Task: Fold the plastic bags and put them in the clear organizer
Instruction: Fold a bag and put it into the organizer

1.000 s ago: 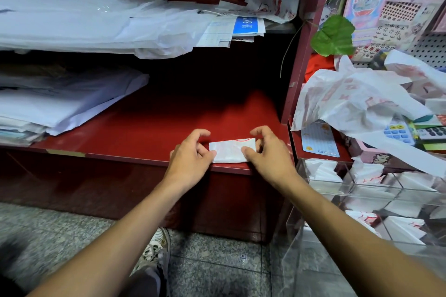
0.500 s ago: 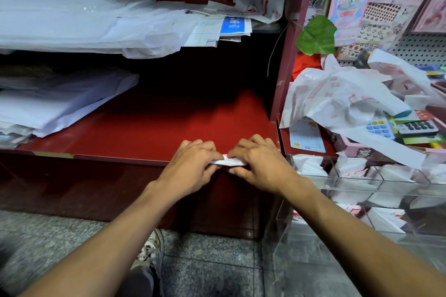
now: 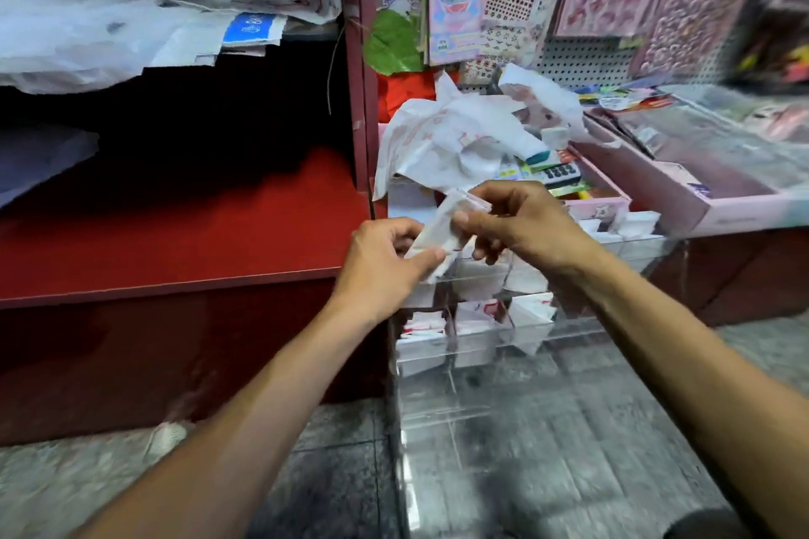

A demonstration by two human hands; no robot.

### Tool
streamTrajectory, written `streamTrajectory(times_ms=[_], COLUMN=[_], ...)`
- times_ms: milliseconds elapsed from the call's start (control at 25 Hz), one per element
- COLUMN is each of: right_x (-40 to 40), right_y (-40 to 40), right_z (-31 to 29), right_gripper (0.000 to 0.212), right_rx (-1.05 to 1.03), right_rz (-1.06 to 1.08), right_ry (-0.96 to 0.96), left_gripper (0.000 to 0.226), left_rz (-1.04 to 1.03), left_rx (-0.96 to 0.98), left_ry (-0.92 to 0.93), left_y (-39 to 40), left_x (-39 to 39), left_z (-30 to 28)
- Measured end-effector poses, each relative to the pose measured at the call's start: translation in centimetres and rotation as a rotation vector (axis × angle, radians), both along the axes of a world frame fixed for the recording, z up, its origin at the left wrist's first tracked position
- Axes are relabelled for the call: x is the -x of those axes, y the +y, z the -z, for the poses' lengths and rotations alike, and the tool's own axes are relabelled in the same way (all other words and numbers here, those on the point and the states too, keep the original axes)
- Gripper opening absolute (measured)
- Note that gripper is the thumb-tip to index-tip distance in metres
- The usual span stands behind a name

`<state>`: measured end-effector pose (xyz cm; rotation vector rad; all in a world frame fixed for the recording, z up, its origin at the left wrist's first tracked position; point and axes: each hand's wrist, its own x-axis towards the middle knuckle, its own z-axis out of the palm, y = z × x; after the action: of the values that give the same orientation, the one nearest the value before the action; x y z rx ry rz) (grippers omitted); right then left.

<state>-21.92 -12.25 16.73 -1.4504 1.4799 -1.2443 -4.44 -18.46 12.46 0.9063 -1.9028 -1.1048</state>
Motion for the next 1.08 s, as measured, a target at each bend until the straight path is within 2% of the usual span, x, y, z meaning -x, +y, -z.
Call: streamTrajectory(times_ms=[80,160,320,440,600,680,800,920,960,1080], right_x=[3.3,6.7,11.1,12.1,12.4,12.3,12.2,12.1,12.2,12.6], right_y=[1.8,3.4,5.4,5.7,5.6,5.3,4.6,4.2,4.2,4.3], right_z=[0.7,1.6,5.1,7.5,8.9,9.6,10.2,9.9,9.7,8.9], right_gripper=[0.005,0.005,0.003,0.003,0.01,0.013,0.017,0.013,0.013,0.011], right_rx=[-0.051,-0.068,-0.158,-0.244,-0.263,-0.263,-0.212,-0.2,-0.192,-0.17], right_rz=[0.071,0.159,0.318,0.291,0.272,0.242,0.237,0.24,0.27,0.428], right_ry=[-0.024,-0.07,-0.093,0.002,0.075,0.213,0.555,0.666,0.618,0.277], left_gripper=[0.018,0.025,0.045,0.053,0.05,0.047,0.043,0.041,0.044,0.061], left_rz=[-0.025,-0.059,0.139,0.163,0.166,0.174,0.164,0.173,0.194,0.276], left_rx=[-0.068,-0.045,-0.17,-0.202,-0.18,-0.171,-0.164,-0.137,-0.142,-0.262], left_ry=[-0.005,-0.133,-0.318,-0.382,-0.404,-0.402,-0.391,-0.403,-0.412,-0.425], left_y=[1.5,3.0,5.3,4.9,4.7,4.7,4.7,4.6,4.7,4.7], left_x=[3.5,6.2,9.1,9.8,10.4,10.7,10.8,10.7,10.6,11.0], left_z=[1.5,3.0,5.1,5.9,6.5,6.7,7.0,7.1,7.2,7.5])
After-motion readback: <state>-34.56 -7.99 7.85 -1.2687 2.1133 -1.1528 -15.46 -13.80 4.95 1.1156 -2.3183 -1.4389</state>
